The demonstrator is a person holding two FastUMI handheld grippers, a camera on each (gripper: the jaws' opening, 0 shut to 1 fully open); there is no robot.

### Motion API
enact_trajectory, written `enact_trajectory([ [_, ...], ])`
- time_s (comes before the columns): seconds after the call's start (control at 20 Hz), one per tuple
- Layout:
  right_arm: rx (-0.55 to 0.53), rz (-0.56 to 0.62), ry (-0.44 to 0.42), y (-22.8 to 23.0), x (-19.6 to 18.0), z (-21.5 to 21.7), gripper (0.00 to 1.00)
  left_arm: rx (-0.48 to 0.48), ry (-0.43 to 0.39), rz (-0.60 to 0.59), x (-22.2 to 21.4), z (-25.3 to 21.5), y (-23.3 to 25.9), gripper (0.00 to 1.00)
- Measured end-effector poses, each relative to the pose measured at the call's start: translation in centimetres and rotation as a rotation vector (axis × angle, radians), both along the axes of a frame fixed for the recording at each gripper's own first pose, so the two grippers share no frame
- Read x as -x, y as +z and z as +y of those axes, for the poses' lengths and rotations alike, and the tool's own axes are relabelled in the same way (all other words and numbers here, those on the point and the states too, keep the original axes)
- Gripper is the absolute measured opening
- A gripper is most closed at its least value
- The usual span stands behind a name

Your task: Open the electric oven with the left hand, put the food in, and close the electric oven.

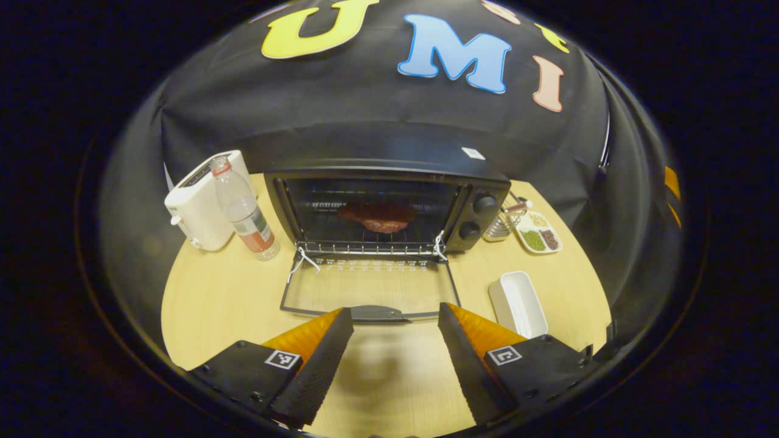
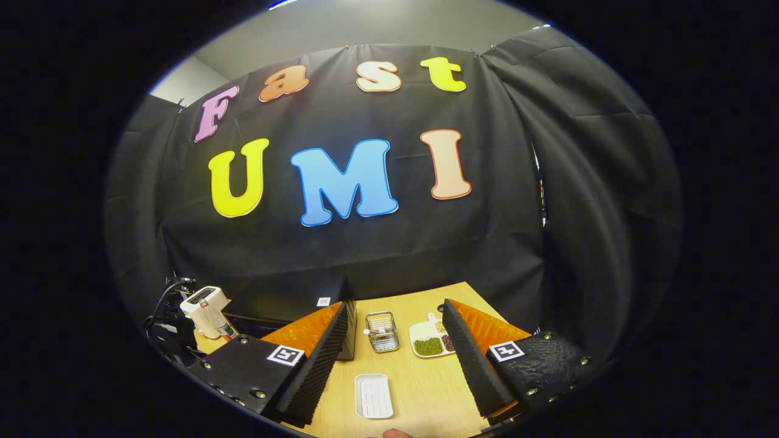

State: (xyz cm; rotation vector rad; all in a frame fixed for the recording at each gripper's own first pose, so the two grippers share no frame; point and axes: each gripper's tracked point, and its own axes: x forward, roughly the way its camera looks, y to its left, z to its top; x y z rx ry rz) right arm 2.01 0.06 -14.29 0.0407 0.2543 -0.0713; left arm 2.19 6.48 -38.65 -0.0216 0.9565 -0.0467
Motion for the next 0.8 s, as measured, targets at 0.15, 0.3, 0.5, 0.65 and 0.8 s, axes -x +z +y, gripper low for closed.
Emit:
enact_trajectory([
  [0.15, -0.007, 0.013, -0.027, -0.6, 0.0, -0.7, 0.95, -0.019, -0.002, 0.085, 0.6, 0.7, -3.3, 1.00],
  [0.3, 0.023, 0.015, -0.044, -0.9, 0.0, -1.3, 0.95, -0.008, -0.002, 0.195, 1.9, 1.1, -6.6, 0.96],
  [0.5, 0.079, 0.014, -0.047, -1.2, -0.3, -1.4, 0.95, -0.027, 0.006, 0.262, 2.1, 2.0, -9.6, 0.96],
  [0.65, 0.088, 0.031, -0.047, -1.6, -0.4, -1.2, 0.95, -0.047, -0.001, 0.296, 1.8, 2.3, -11.2, 0.96],
  [0.8, 0.077, 0.032, -0.054, -1.5, -0.4, -1.2, 0.95, -0.043, 0.008, 0.313, 1.2, 2.4, -12.2, 0.96],
])
